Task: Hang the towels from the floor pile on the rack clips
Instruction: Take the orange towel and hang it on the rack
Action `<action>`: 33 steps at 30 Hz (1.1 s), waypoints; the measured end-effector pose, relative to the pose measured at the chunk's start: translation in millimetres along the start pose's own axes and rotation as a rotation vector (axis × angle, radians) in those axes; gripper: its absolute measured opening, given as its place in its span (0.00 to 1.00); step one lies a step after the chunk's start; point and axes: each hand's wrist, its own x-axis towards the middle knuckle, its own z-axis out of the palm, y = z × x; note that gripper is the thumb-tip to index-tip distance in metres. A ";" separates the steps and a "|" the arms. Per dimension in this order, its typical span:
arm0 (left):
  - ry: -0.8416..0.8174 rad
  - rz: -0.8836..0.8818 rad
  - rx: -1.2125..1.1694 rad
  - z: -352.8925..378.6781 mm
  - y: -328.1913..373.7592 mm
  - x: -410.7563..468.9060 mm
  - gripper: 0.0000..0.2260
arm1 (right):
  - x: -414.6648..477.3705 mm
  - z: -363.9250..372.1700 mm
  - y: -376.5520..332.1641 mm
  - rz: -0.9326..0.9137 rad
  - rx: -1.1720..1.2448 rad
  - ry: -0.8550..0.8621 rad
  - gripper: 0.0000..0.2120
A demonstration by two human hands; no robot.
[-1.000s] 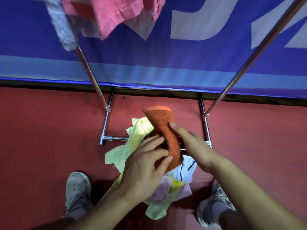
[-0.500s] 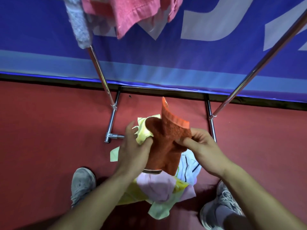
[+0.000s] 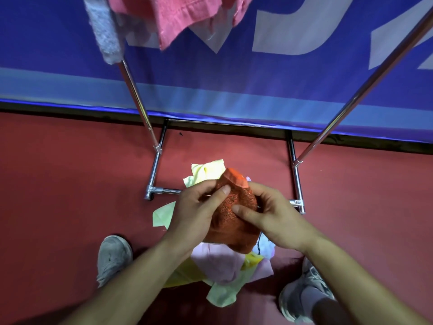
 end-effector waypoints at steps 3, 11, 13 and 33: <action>0.097 0.029 -0.012 0.0 -1.5 0.8 0.07 | 2.3 -1.1 -1.5 0.022 0.012 0.009 0.15; 0.151 0.149 -0.019 0.1 4.5 1.3 0.04 | 3.0 0.6 -3.9 0.163 0.140 -0.129 0.16; 0.140 0.168 -0.016 -1.8 10.5 2.0 0.04 | 2.1 1.2 -2.4 0.227 0.094 -0.179 0.22; 0.154 0.029 -0.198 -19.9 31.1 9.4 0.03 | 8.8 -19.4 15.5 0.333 -0.343 0.024 0.14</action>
